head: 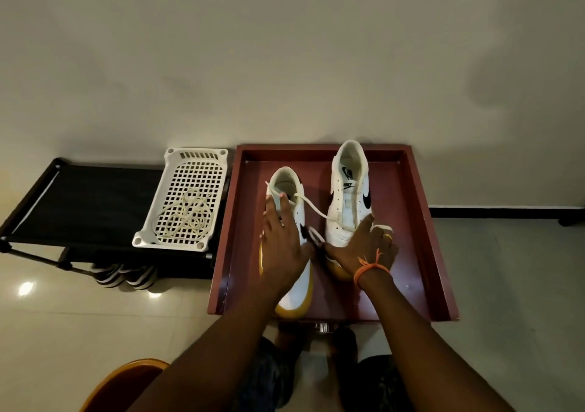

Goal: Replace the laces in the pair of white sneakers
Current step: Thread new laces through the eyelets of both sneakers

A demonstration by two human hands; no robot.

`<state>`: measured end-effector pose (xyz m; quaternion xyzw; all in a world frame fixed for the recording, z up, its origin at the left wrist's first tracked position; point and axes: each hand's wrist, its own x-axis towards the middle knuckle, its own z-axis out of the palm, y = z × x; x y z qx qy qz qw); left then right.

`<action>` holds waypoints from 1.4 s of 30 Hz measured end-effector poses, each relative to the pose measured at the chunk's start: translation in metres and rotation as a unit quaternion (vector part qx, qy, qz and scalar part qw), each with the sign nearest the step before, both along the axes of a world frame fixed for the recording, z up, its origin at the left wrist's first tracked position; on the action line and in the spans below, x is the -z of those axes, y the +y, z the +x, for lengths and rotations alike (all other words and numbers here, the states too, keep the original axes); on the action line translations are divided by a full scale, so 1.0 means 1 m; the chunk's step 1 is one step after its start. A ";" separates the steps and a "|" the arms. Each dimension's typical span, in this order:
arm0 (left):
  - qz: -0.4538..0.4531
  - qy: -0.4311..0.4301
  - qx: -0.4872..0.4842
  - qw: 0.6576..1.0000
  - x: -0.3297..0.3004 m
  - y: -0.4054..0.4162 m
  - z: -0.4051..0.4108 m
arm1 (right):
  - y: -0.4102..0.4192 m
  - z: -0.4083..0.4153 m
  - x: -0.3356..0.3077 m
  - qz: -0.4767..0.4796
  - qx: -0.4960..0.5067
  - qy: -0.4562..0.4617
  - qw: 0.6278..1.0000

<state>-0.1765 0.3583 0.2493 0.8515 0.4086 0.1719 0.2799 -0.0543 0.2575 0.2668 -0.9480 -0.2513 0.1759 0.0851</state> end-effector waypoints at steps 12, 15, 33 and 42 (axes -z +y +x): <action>0.166 0.037 0.073 0.983 0.005 0.033 -0.003 | -0.044 -0.027 0.018 -0.026 0.005 -0.056 0.998; 0.165 -0.031 0.202 0.965 -0.004 -0.019 0.013 | -0.048 -0.023 0.014 0.036 -0.036 -0.098 0.994; -0.321 -0.120 0.269 0.900 -0.214 -0.036 0.000 | -0.091 0.042 -0.222 0.318 -0.238 0.177 0.900; -0.204 -0.058 0.235 0.949 -0.259 0.000 -0.040 | -0.100 0.080 -0.191 0.157 -0.104 0.007 0.982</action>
